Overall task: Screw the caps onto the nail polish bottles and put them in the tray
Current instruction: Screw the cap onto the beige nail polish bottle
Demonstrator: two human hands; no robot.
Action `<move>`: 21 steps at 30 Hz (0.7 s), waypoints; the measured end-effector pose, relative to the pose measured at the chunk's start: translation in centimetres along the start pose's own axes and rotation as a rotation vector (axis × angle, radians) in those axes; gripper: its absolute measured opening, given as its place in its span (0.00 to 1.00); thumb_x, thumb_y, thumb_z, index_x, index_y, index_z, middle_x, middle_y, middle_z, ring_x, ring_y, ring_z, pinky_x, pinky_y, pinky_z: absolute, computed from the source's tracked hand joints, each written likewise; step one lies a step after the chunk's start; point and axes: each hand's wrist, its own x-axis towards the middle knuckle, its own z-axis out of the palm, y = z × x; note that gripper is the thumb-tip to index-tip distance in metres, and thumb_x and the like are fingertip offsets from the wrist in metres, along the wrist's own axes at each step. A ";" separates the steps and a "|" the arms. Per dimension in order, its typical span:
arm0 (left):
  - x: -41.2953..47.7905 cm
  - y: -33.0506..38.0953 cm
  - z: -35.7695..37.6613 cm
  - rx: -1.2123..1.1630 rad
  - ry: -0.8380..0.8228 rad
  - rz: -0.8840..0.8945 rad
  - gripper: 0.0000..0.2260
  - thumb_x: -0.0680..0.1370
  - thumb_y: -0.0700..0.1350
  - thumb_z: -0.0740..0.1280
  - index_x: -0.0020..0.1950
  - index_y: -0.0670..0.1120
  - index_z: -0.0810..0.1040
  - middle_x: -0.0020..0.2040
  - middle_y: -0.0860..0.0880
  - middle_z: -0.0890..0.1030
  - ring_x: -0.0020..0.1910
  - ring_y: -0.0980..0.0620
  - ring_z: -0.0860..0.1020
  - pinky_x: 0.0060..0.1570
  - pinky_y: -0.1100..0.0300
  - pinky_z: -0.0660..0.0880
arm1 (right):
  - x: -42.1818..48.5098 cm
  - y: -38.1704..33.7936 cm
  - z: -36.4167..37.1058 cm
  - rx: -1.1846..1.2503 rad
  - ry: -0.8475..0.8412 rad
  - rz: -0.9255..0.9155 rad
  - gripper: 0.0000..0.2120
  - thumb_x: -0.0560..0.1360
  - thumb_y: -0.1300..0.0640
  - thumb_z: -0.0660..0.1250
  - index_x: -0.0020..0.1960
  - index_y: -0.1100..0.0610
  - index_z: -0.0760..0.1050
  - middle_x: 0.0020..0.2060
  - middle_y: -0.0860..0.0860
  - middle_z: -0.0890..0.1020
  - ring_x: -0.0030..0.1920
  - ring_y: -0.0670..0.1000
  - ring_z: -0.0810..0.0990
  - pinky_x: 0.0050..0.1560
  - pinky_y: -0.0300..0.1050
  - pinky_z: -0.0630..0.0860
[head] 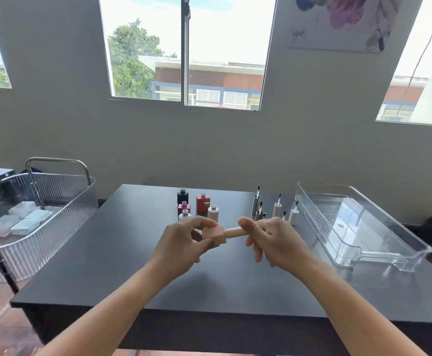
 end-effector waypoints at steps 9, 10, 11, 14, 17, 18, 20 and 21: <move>0.4 -0.3 0.1 0.009 -0.009 0.008 0.12 0.71 0.48 0.77 0.51 0.57 0.80 0.47 0.52 0.82 0.40 0.55 0.81 0.31 0.57 0.83 | -0.2 0.9 0.0 -0.015 0.014 -0.165 0.06 0.78 0.44 0.64 0.44 0.44 0.73 0.36 0.42 0.83 0.25 0.47 0.78 0.36 0.53 0.79; 0.4 -0.3 0.1 0.015 -0.009 0.016 0.12 0.71 0.47 0.77 0.50 0.59 0.79 0.47 0.52 0.82 0.40 0.54 0.81 0.31 0.57 0.83 | -0.4 0.7 0.0 -0.041 0.017 -0.157 0.12 0.78 0.41 0.60 0.42 0.46 0.73 0.33 0.43 0.82 0.25 0.47 0.78 0.36 0.53 0.79; 0.4 -0.2 0.1 0.021 -0.008 0.025 0.13 0.71 0.47 0.77 0.49 0.61 0.78 0.47 0.52 0.82 0.40 0.54 0.81 0.31 0.57 0.83 | -0.5 0.6 0.1 -0.049 0.018 -0.143 0.17 0.78 0.37 0.56 0.40 0.48 0.73 0.31 0.45 0.82 0.25 0.48 0.78 0.35 0.53 0.79; 0.4 -0.2 0.2 0.045 -0.008 0.045 0.14 0.71 0.47 0.77 0.48 0.64 0.77 0.47 0.53 0.81 0.41 0.53 0.81 0.32 0.56 0.83 | -0.4 0.1 0.3 -0.054 0.022 -0.073 0.28 0.76 0.32 0.50 0.34 0.51 0.73 0.27 0.51 0.82 0.23 0.50 0.79 0.33 0.48 0.79; 0.5 -0.2 0.1 0.051 -0.009 0.043 0.13 0.72 0.47 0.76 0.49 0.63 0.77 0.48 0.53 0.82 0.42 0.53 0.81 0.33 0.54 0.83 | -0.2 0.1 0.2 -0.149 0.026 -0.037 0.32 0.72 0.27 0.44 0.37 0.49 0.75 0.26 0.46 0.82 0.24 0.44 0.78 0.32 0.44 0.77; 0.5 -0.2 0.1 0.053 -0.011 0.041 0.13 0.72 0.47 0.76 0.49 0.61 0.78 0.48 0.53 0.82 0.42 0.52 0.81 0.33 0.54 0.83 | -0.2 0.3 0.2 -0.165 0.017 -0.046 0.32 0.71 0.26 0.44 0.42 0.48 0.76 0.28 0.44 0.82 0.26 0.42 0.78 0.33 0.42 0.76; 0.6 -0.2 0.0 0.047 -0.005 0.035 0.12 0.72 0.47 0.77 0.51 0.59 0.79 0.48 0.53 0.82 0.43 0.52 0.82 0.32 0.53 0.83 | -0.4 0.5 0.1 -0.159 -0.004 -0.091 0.27 0.70 0.26 0.49 0.54 0.44 0.71 0.36 0.43 0.81 0.28 0.40 0.78 0.36 0.41 0.76; 0.6 -0.2 -0.1 0.041 0.001 0.033 0.12 0.72 0.47 0.77 0.51 0.58 0.80 0.47 0.53 0.82 0.42 0.53 0.82 0.31 0.53 0.83 | -0.4 0.6 0.1 -0.154 -0.007 -0.114 0.23 0.71 0.27 0.52 0.56 0.42 0.68 0.39 0.43 0.80 0.29 0.40 0.77 0.38 0.42 0.76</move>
